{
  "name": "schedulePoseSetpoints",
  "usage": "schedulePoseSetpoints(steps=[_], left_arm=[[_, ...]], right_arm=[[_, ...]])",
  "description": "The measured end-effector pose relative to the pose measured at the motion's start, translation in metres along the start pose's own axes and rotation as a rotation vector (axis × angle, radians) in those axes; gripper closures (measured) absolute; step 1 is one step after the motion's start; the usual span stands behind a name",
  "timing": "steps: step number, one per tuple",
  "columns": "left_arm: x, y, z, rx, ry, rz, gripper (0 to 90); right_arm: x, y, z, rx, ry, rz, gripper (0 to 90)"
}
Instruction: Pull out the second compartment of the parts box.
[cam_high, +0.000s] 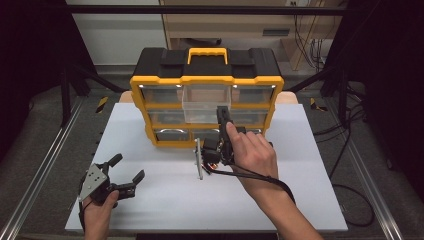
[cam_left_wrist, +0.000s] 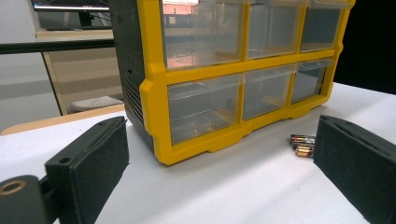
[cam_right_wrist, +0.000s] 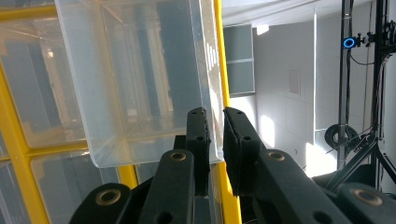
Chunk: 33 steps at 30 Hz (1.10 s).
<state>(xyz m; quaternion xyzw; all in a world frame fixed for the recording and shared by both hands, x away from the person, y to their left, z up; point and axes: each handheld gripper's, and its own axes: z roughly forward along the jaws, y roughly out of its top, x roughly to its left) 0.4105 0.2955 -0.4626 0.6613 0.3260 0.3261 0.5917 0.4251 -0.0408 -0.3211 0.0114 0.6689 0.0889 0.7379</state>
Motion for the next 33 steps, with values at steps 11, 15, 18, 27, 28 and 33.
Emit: schedulePoseSetpoints(steps=[11, 15, 18, 27, 28, 33], left_arm=[[0.0, 0.0, 0.0, 0.001, 0.0, 0.001, 3.3], [0.0, 0.0, 0.0, 0.001, 0.0, 0.0, 3.3], [0.0, 0.0, 0.0, 0.001, 0.0, 0.0, 3.3], [0.0, 0.0, 0.0, 0.002, -0.001, 0.001, 3.3], [0.0, 0.0, 0.0, 0.002, -0.001, 0.001, 3.3], [0.0, 0.0, 0.0, 0.004, -0.003, 0.001, 3.3]], right_arm=[[-0.002, 0.002, -0.01, -0.002, 0.014, 0.004, 80.5], [-0.003, 0.002, -0.013, -0.005, 0.014, 0.001, 80.4], [-0.004, 0.002, -0.016, -0.007, 0.017, 0.0, 80.3], [-0.004, 0.004, -0.019, -0.008, 0.017, -0.003, 79.8], [-0.004, 0.004, -0.019, -0.009, 0.017, -0.006, 79.7], [0.0, 0.005, -0.02, -0.008, 0.007, -0.028, 79.5]])
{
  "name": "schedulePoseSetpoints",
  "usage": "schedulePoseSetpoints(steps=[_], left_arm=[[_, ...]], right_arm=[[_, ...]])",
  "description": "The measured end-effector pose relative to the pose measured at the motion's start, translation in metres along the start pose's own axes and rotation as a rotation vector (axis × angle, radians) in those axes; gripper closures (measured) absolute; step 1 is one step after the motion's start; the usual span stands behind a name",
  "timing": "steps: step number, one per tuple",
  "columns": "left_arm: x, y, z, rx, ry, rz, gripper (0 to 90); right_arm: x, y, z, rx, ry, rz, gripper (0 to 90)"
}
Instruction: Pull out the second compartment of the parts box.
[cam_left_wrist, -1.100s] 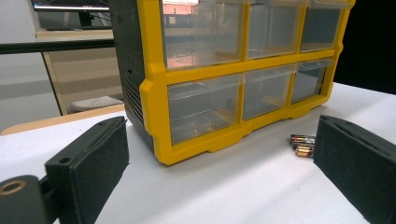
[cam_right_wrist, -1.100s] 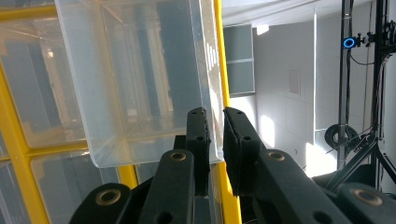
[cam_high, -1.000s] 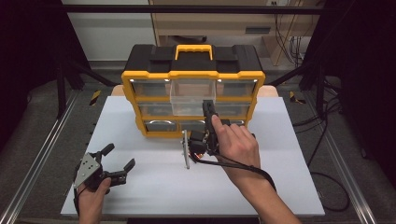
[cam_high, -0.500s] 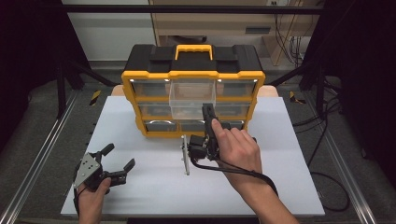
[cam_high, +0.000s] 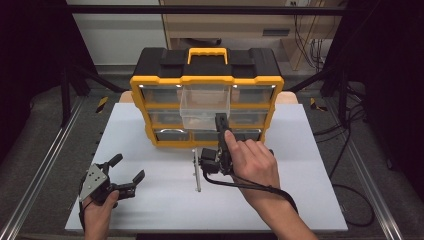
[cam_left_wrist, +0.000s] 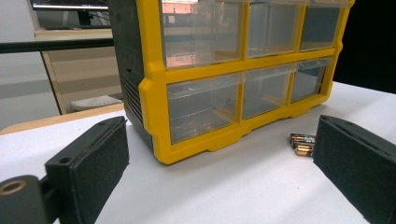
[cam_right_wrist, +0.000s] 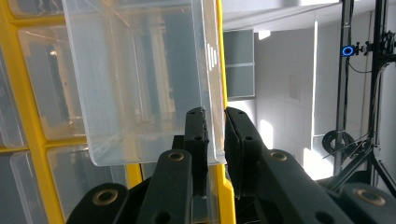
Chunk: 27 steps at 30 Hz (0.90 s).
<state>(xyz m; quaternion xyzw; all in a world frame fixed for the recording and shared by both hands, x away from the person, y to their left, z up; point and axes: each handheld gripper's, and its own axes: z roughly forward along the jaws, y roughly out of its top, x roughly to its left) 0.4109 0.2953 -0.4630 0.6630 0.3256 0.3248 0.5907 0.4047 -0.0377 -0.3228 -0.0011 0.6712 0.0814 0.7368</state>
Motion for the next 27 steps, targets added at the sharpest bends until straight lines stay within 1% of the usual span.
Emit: schedulePoseSetpoints(steps=[3, 5, 8, 10, 14, 15, 16, 17, 18, 20, 22, 23, 24, 25, 26, 27], left_arm=[[0.0, 0.0, 0.0, 0.001, -0.002, 0.002, 3.3], [0.0, 0.0, 0.0, 0.002, -0.002, 0.001, 3.3], [0.0, 0.0, 0.0, 0.002, -0.002, 0.002, 3.3], [0.0, 0.0, 0.0, 0.001, -0.002, 0.001, 3.3], [0.0, 0.0, 0.0, 0.002, -0.002, 0.001, 3.3], [0.0, 0.0, 0.0, 0.002, -0.002, 0.001, 3.3], [0.0, 0.0, 0.0, 0.002, -0.002, 0.001, 3.3], [0.0, 0.0, 0.0, 0.001, -0.002, 0.001, 3.3], [0.0, 0.0, 0.0, 0.0, -0.002, 0.0, 3.3], [0.001, 0.0, -0.001, -0.001, 0.0, -0.002, 3.3], [0.001, 0.0, -0.001, 0.0, 0.001, -0.003, 3.3], [0.001, 0.0, 0.0, 0.0, 0.0, -0.003, 3.3], [0.001, 0.0, 0.0, 0.001, -0.001, -0.003, 3.3], [0.001, 0.0, 0.0, 0.002, -0.001, -0.002, 3.3], [0.0, 0.0, 0.0, 0.004, -0.003, 0.0, 3.3], [0.0, 0.0, 0.0, 0.005, -0.004, 0.001, 3.3]], right_arm=[[0.001, 0.001, 0.0, 0.002, -0.004, -0.007, 79.2], [0.002, 0.002, 0.0, 0.006, -0.006, -0.021, 79.2], [0.002, 0.002, 0.0, 0.003, -0.006, -0.016, 79.2], [0.002, 0.0, 0.0, 0.001, -0.008, -0.023, 79.2], [0.003, -0.002, 0.0, -0.002, -0.008, -0.016, 78.6], [0.002, -0.002, 0.0, -0.004, 0.003, 0.015, 74.3], [0.002, -0.002, 0.0, -0.004, 0.003, 0.015, 74.3], [0.001, -0.003, 0.0, -0.013, 0.017, 0.047, 69.4], [0.0, -0.004, 0.001, -0.011, 0.024, 0.081, 61.1], [0.0, -0.007, 0.001, 0.001, 0.03, 0.124, 50.9], [-0.002, -0.011, 0.002, 0.01, 0.055, 0.203, 42.6], [-0.003, -0.019, 0.002, 0.024, 0.089, 0.28, 35.8], [-0.003, -0.019, 0.002, 0.024, 0.089, 0.28, 35.8], [-0.003, -0.021, 0.002, 0.028, 0.102, 0.308, 32.8], [-0.004, -0.025, 0.002, 0.037, 0.121, 0.352, 30.6], [-0.003, -0.034, 0.003, 0.047, 0.175, 0.459, 27.1]])
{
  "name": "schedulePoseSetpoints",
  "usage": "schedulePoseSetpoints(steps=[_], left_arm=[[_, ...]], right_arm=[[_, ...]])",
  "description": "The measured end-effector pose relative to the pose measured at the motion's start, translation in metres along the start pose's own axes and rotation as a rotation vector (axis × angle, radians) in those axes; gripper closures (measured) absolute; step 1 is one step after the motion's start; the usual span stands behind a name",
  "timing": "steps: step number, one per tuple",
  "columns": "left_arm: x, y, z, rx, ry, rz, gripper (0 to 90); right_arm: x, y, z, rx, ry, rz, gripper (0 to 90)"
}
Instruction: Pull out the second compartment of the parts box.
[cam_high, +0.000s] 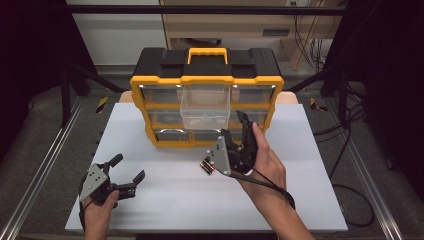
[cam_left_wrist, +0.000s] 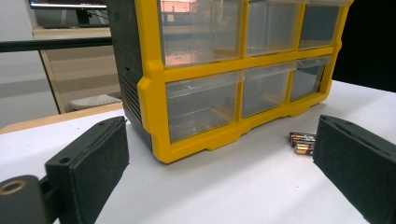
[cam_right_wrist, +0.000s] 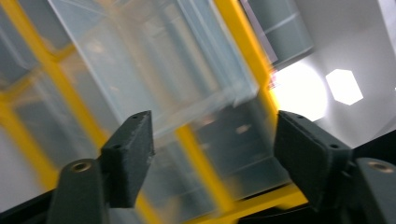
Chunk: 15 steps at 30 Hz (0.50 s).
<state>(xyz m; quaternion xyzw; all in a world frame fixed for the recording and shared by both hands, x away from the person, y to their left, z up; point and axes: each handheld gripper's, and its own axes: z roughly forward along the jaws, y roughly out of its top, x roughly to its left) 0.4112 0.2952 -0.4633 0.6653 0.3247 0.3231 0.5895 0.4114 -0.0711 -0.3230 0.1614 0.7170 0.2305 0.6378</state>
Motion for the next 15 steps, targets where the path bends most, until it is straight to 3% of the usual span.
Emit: schedulePoseSetpoints(steps=[1, 3, 4, 6, 10, 11, 14, 15], left_arm=[[0.0, 0.0, 0.0, 0.0, -0.001, 0.0, 3.3], [-0.001, 0.0, 0.001, 0.005, -0.001, 0.005, 3.3], [-0.001, 0.0, 0.001, 0.007, -0.002, 0.007, 3.3], [-0.001, 0.0, 0.001, 0.008, -0.003, 0.008, 3.3], [-0.002, -0.001, 0.002, 0.01, -0.004, 0.008, 3.3], [-0.002, -0.001, 0.002, 0.01, -0.004, 0.008, 3.3], [-0.002, -0.001, 0.002, 0.011, -0.005, 0.01, 3.3], [-0.002, -0.001, 0.002, 0.012, -0.005, 0.01, 3.3]], right_arm=[[0.0, 0.0, 0.0, 0.0, 0.0, 0.0, 27.1], [-0.002, -0.009, 0.001, 0.003, 0.055, 0.098, 25.0], [-0.003, -0.019, 0.004, 0.022, 0.106, 0.182, 23.4], [-0.002, -0.021, 0.004, 0.027, 0.118, 0.202, 22.9], [0.001, -0.041, 0.012, 0.067, 0.218, 0.339, 21.7], [0.001, -0.041, 0.012, 0.067, 0.218, 0.339, 21.7], [0.005, -0.052, 0.019, 0.093, 0.289, 0.414, 20.9], [0.005, -0.052, 0.019, 0.093, 0.289, 0.414, 20.9]])
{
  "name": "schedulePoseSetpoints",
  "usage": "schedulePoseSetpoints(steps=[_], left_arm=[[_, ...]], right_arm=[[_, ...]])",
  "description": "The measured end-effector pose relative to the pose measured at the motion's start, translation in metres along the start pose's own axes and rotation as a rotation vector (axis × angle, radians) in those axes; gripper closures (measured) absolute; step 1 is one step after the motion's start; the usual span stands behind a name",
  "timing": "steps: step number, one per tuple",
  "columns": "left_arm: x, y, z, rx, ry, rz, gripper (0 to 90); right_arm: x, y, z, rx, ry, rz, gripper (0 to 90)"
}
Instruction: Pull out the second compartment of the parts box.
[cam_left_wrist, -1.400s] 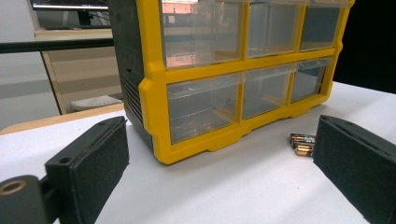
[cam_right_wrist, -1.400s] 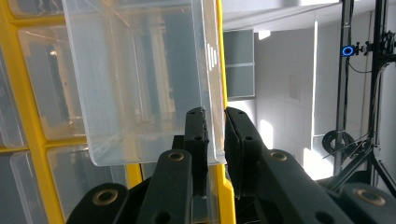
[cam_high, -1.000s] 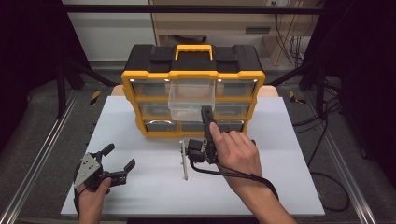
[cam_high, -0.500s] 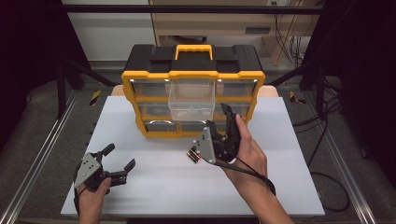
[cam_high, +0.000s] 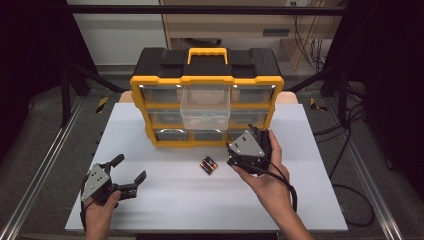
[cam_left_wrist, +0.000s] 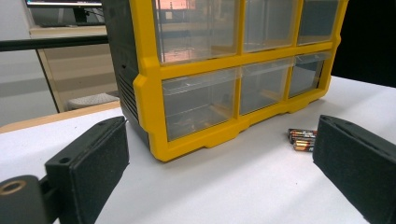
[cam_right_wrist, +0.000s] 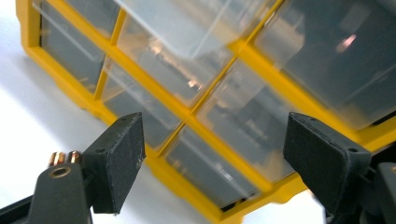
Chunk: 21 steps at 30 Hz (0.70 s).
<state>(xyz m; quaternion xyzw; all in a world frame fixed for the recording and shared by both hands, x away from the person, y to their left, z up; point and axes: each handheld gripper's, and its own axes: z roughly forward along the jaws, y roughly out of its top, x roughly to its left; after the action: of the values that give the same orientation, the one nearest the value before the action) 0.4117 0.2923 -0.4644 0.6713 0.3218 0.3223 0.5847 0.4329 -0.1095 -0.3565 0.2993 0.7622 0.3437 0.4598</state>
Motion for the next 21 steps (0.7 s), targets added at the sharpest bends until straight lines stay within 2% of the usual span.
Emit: schedulePoseSetpoints(steps=[1, 2, 6, 9, 10, 11, 15, 21], left_arm=[[0.0, 0.0, 0.0, 0.001, -0.001, 0.0, 3.3], [0.0, 0.0, 0.0, 0.001, -0.001, 0.001, 3.3], [-0.001, -0.001, 0.001, 0.005, -0.005, 0.002, 3.3], [-0.001, -0.001, 0.002, 0.006, -0.008, 0.004, 3.3], [-0.001, -0.001, 0.002, 0.006, -0.008, 0.004, 3.3], [-0.001, -0.001, 0.002, 0.007, -0.008, 0.004, 3.3], [-0.001, -0.001, 0.002, 0.007, -0.009, 0.004, 3.3], [-0.001, -0.001, 0.002, 0.008, -0.009, 0.006, 3.3]], right_arm=[[-0.001, -0.004, 0.003, 0.007, 0.024, 0.034, 20.7], [-0.001, -0.004, 0.003, 0.007, 0.024, 0.034, 20.7], [-0.004, -0.009, 0.008, 0.021, 0.068, 0.086, 19.9], [-0.006, -0.013, 0.012, 0.032, 0.128, 0.149, 18.3], [-0.006, -0.013, 0.012, 0.032, 0.128, 0.149, 18.3], [-0.006, -0.014, 0.014, 0.039, 0.152, 0.168, 17.6], [-0.006, -0.016, 0.017, 0.048, 0.189, 0.2, 17.0], [-0.006, -0.02, 0.023, 0.062, 0.226, 0.237, 16.7]])
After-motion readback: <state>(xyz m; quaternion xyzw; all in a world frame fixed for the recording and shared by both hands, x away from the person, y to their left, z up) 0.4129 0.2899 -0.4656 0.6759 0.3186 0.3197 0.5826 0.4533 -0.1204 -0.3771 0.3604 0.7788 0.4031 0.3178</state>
